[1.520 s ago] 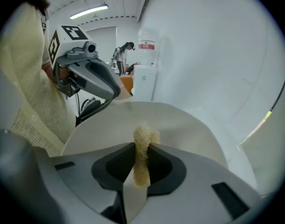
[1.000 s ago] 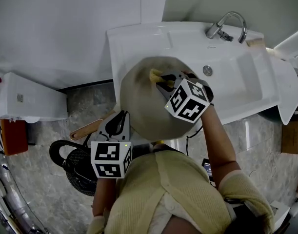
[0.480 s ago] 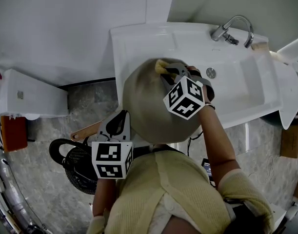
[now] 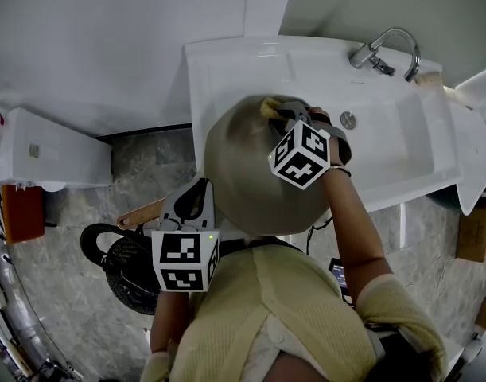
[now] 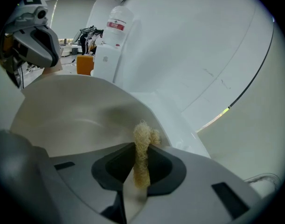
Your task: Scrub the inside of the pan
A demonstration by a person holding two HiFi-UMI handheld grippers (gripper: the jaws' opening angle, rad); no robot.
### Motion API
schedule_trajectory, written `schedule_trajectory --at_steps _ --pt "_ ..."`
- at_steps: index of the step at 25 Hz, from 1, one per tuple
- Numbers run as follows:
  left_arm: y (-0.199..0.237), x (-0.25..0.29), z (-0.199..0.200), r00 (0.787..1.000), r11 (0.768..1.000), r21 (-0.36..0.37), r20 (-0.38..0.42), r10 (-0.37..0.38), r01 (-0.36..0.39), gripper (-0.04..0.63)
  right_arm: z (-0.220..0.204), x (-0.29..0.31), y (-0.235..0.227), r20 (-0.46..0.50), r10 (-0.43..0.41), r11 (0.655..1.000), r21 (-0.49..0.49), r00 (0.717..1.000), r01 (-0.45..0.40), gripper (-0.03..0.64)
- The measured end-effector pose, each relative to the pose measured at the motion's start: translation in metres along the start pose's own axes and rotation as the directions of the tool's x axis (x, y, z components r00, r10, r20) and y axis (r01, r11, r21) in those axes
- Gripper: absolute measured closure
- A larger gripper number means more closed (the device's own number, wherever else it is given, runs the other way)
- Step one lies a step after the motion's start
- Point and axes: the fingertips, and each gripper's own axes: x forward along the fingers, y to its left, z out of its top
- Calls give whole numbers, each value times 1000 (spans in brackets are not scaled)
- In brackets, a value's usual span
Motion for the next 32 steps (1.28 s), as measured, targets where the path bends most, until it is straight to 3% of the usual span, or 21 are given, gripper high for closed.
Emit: schedule_trajectory --at_steps 32 --pt "4 -8 1 1000 1000 -18 18 -1 1 525 -4 26 59 -91 194 981 12 977 -194 538"
